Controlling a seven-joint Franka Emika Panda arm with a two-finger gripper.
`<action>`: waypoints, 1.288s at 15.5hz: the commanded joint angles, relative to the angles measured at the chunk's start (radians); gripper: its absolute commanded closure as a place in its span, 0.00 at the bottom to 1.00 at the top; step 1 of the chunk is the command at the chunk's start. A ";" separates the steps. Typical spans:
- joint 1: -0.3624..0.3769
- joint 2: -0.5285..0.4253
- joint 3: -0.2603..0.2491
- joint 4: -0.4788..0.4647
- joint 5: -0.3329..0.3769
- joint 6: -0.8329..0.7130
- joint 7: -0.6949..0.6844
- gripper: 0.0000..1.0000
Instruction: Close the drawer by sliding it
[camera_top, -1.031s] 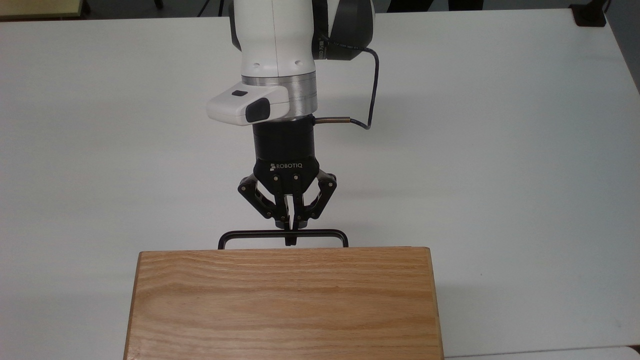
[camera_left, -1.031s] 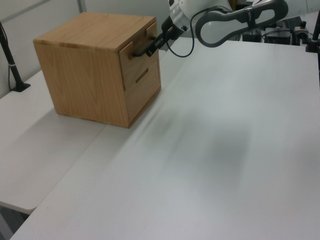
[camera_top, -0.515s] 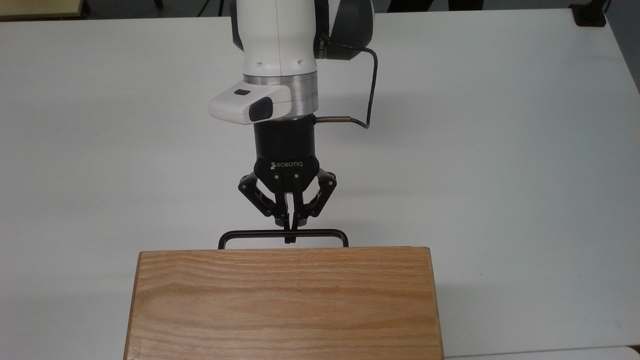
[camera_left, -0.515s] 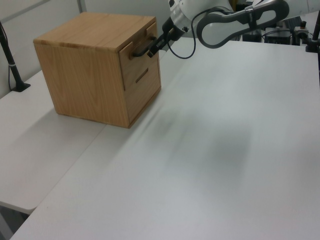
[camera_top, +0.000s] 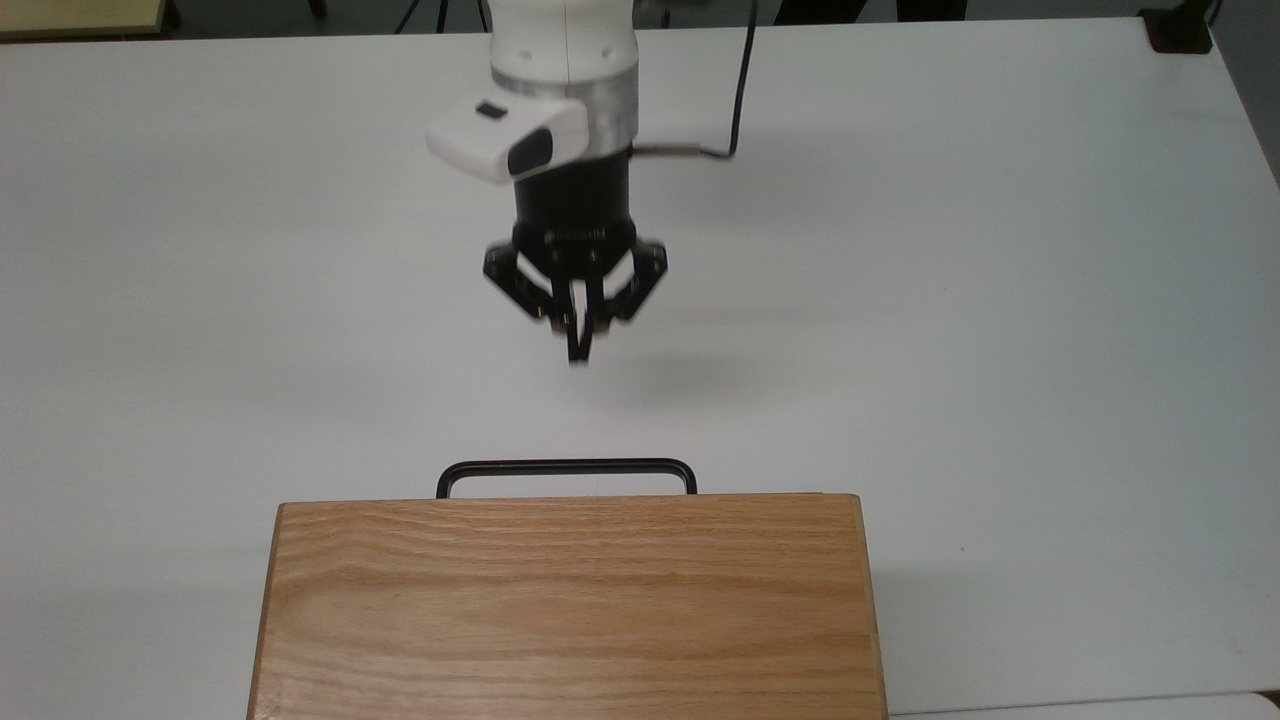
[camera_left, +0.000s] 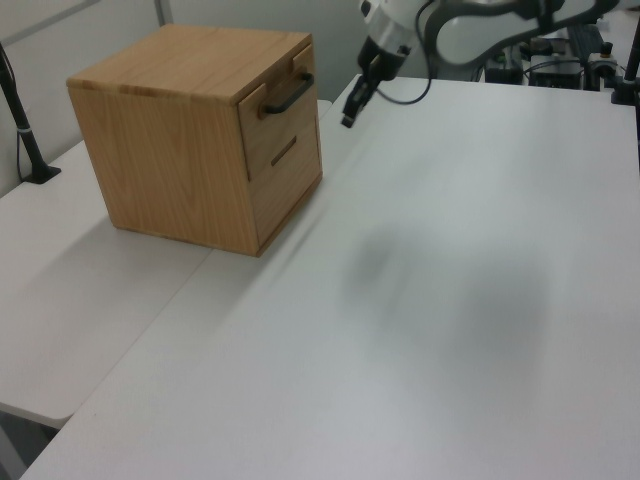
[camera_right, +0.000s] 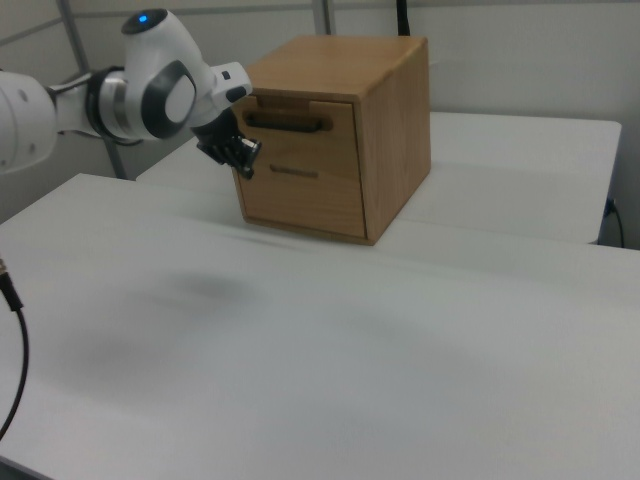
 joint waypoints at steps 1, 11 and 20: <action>0.000 -0.139 0.000 -0.074 -0.015 -0.246 -0.061 1.00; 0.014 -0.341 -0.008 -0.081 0.001 -0.690 -0.071 0.88; 0.003 -0.344 -0.008 -0.070 0.011 -0.743 -0.071 0.00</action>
